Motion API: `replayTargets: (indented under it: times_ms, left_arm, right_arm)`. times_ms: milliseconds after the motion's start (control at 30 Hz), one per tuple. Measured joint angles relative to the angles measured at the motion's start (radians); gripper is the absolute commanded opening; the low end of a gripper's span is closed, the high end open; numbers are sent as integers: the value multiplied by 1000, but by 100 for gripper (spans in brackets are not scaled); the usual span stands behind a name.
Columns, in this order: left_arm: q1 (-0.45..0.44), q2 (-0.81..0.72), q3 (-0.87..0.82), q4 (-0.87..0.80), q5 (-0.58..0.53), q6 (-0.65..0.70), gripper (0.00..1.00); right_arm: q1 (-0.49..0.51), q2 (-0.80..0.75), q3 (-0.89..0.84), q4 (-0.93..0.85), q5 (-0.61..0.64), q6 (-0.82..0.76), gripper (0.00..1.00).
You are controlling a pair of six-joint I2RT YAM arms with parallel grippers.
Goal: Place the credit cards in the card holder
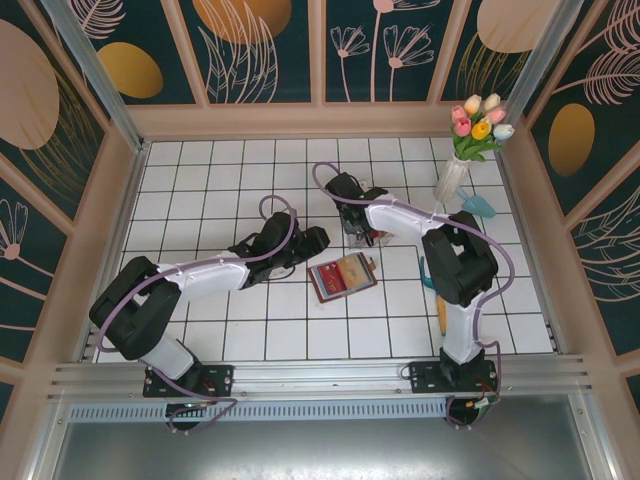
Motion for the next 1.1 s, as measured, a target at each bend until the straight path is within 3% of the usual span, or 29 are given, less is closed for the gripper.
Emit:
replayTargets:
  times_ms: [433,633,1100]
  left_arm:
    - [0,0,-3,0,-2,0,71]
    - [0,0,-8,2,-2,0,71]
    - [0,0,-21,11,-2,0,71]
  right_arm:
    - [20,9,0,-20,167,-19,36]
    - [20,9,0,-25,186,-27,33]
    - [20,-11,-2,-25,191,-37,16]
